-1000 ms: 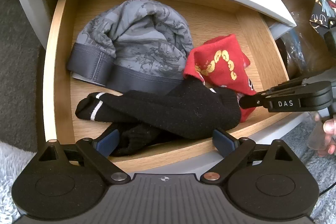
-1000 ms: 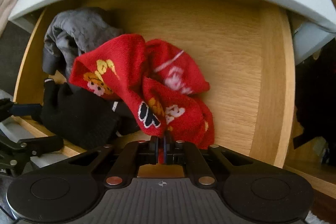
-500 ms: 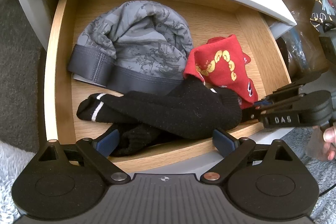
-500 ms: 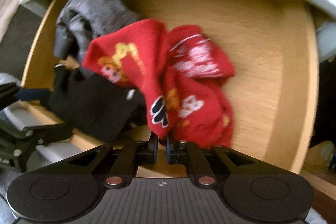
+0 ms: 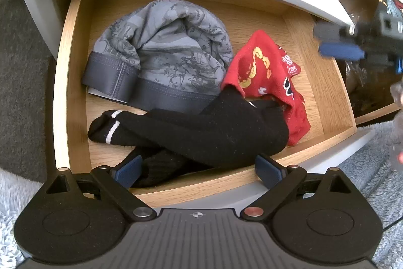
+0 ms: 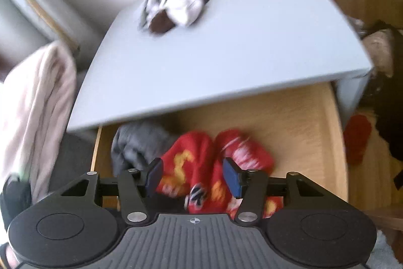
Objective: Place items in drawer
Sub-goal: 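Lower the red sock onto the first red sock and open the right gripper, then reach the right gripper to the grey sock and grasp it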
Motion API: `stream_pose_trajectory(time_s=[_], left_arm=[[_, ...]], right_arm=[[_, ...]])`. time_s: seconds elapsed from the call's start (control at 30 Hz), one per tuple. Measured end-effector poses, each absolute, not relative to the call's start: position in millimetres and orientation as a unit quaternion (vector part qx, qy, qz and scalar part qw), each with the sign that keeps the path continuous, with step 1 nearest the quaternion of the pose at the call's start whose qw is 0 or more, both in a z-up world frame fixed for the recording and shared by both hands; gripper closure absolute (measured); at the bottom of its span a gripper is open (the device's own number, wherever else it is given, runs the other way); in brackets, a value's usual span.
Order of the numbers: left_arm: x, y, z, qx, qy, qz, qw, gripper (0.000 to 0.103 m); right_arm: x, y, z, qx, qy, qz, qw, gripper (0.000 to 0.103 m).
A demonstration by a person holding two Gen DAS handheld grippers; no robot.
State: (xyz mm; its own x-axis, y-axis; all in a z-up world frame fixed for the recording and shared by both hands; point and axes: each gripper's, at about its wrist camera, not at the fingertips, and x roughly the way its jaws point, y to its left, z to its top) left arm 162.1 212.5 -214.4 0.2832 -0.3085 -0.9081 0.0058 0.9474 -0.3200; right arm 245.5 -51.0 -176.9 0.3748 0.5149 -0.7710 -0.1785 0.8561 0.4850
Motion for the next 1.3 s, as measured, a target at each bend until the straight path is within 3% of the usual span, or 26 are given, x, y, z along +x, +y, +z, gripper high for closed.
stream_pose_trajectory(time_s=[0.57, 0.8, 1.03, 1.1, 1.2, 1.3], left_arm=[[160.2, 211.1, -214.1, -0.126, 0.587, -0.096, 0.794, 0.005], [162.3, 206.8, -212.0, -0.111, 0.586, -0.095, 0.797, 0.003], [163.2, 204.4, -210.1, -0.1, 0.583, -0.098, 0.8, 0.003], [163.2, 204.2, -209.5, -0.097, 0.583, -0.1, 0.801, 0.003], [162.8, 203.6, -209.0, -0.095, 0.583, -0.1, 0.801, 0.002], [162.5, 203.9, -209.9, -0.099, 0.584, -0.097, 0.8, 0.0]], right_arm=[[341.5, -16.1, -124.9, 0.077, 0.294, 0.281, 0.91, 0.054], [401.4, -12.0, -138.8, 0.154, 0.29, 0.298, 0.897, 0.054], [441.8, 6.5, -166.5, 0.238, 0.335, 0.312, 0.857, 0.056], [450.1, 7.9, -172.0, 0.241, 0.345, 0.296, 0.858, 0.064], [457.9, 4.3, -175.9, 0.246, 0.352, 0.28, 0.859, 0.096], [455.0, -3.6, -168.2, 0.26, 0.33, 0.285, 0.862, 0.101]])
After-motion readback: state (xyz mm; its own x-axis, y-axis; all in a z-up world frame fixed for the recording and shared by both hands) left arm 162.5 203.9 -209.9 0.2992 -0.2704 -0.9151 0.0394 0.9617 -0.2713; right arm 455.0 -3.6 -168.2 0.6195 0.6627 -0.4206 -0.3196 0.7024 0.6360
